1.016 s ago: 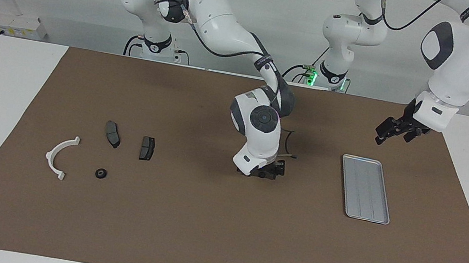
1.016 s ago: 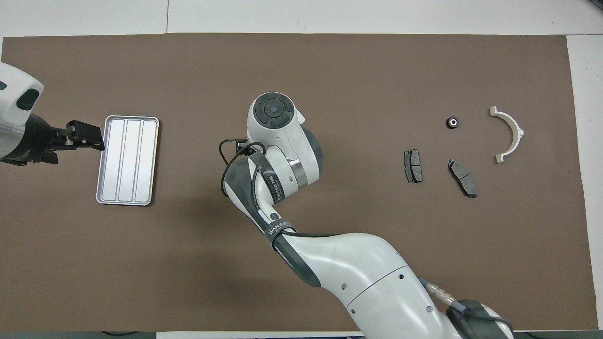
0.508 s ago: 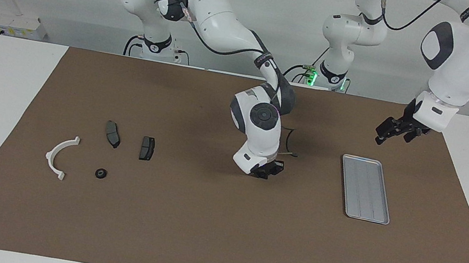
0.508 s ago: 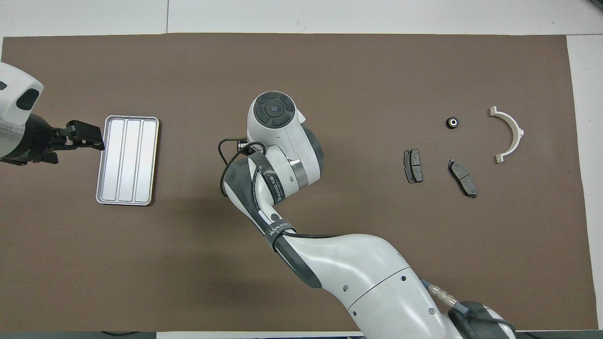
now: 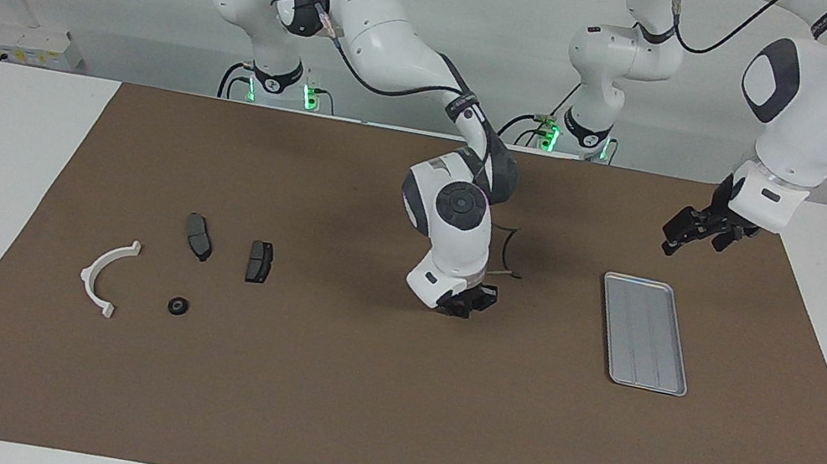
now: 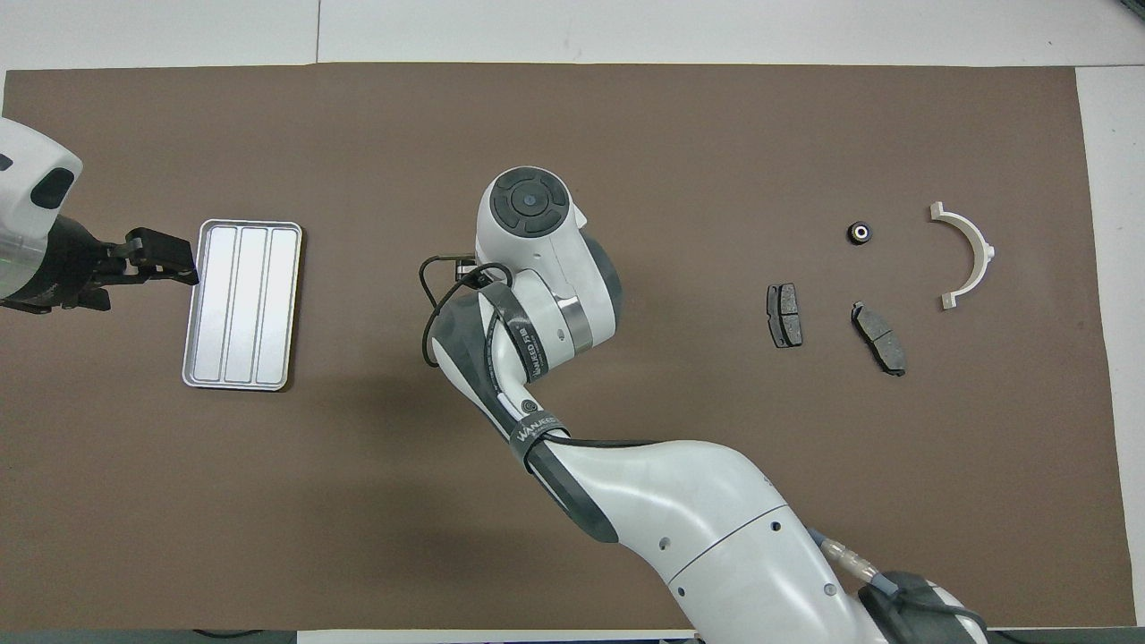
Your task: Place bearing gear from tray to pile
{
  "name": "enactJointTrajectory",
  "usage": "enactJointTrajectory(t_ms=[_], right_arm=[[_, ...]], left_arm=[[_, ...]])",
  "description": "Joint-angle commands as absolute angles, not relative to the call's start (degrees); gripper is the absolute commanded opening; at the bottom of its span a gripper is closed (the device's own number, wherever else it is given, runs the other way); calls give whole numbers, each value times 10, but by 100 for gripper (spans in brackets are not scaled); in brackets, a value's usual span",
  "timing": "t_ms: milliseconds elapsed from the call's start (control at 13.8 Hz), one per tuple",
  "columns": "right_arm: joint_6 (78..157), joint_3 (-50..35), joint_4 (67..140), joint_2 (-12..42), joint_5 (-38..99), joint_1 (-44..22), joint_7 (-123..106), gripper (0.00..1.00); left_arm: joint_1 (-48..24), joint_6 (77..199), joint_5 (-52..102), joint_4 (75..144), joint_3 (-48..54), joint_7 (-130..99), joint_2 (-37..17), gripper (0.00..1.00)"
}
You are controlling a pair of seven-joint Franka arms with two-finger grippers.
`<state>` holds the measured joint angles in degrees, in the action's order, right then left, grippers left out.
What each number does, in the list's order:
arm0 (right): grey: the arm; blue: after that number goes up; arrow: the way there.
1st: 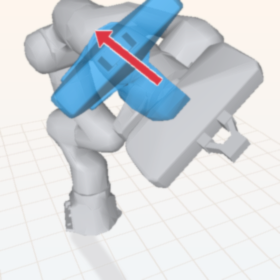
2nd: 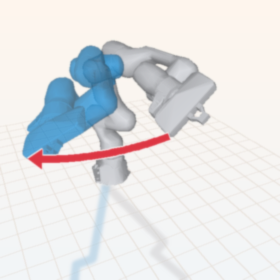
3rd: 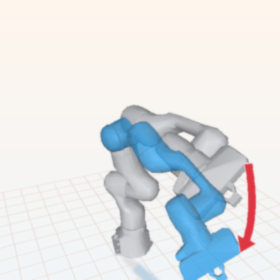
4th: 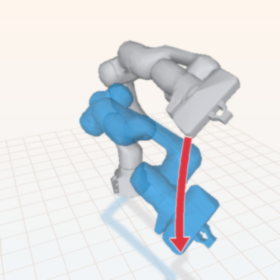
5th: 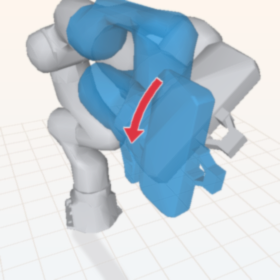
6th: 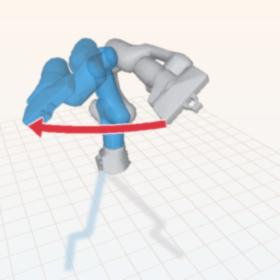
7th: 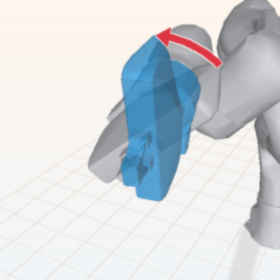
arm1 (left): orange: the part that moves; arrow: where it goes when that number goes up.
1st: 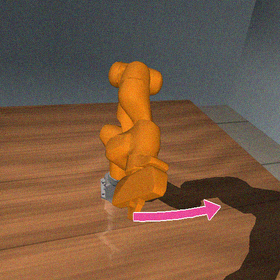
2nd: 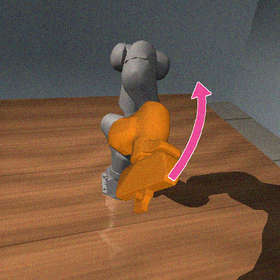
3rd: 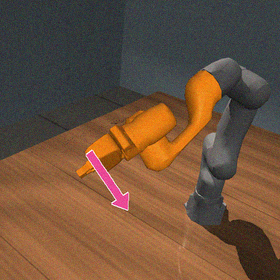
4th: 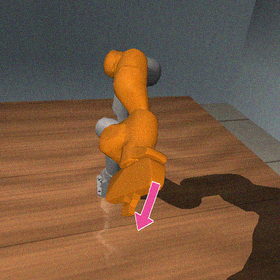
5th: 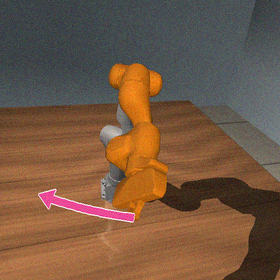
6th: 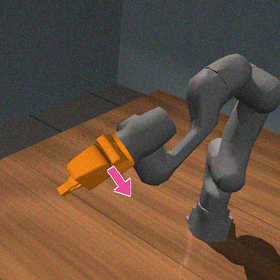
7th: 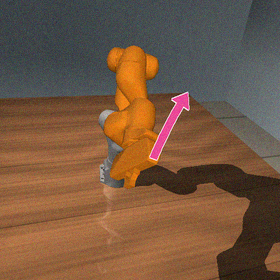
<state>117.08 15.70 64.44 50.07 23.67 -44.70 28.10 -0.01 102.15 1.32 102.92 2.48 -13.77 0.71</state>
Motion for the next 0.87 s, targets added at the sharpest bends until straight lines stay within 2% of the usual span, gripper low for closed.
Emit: enactJointTrajectory(t_ms=[0, 145, 508, 799], right_arm=[[1158, 150, 668, 443, 240, -420, 277, 0], [1140, 157, 667, 423, 238, -410, 279, 0], [1097, 156, 684, 347, 179, -332, 243, 0], [1058, 153, 773, 259, 141, -229, 122, 0]], left_arm=[[-4, 1028, 24, 1030, 18, -134, 9, 100], [-4, 1028, 24, 1029, 18, -134, 9, 100], [-4, 1027, 24, 1030, 18, -134, 9, 100], [-4, 1027, 24, 1029, 18, -134, 9, 100]])
